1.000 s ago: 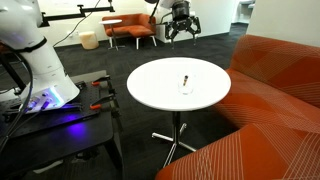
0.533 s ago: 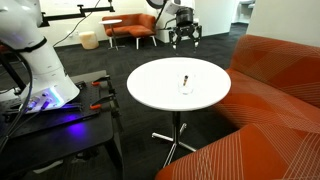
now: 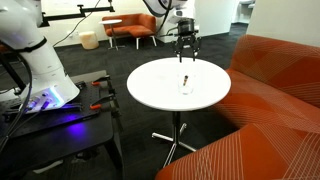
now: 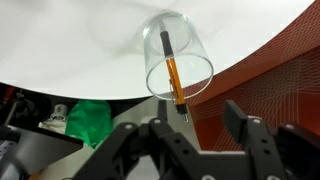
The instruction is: Put the pen on the table
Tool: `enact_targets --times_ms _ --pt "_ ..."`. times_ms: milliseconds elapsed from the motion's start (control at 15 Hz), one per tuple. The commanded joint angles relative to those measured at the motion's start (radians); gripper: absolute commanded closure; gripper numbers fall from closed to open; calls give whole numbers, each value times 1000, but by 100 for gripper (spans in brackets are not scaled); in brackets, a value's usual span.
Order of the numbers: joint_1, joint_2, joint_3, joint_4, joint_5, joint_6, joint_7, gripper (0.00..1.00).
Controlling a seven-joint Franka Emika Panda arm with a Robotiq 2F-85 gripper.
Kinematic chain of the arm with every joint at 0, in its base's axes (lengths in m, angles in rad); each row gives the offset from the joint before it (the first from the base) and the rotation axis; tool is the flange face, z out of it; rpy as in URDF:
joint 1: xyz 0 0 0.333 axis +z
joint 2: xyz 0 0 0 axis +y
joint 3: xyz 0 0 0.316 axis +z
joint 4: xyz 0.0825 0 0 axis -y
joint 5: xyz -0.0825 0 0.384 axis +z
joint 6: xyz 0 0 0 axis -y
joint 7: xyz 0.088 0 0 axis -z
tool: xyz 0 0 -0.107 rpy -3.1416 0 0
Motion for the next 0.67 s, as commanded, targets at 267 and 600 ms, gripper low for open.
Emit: enact_targets --times_ms 267,600 --pt "16 -29 -32 -35 81 24 3 70" --pt "11 -40 -44 -66 112 28 2 58"
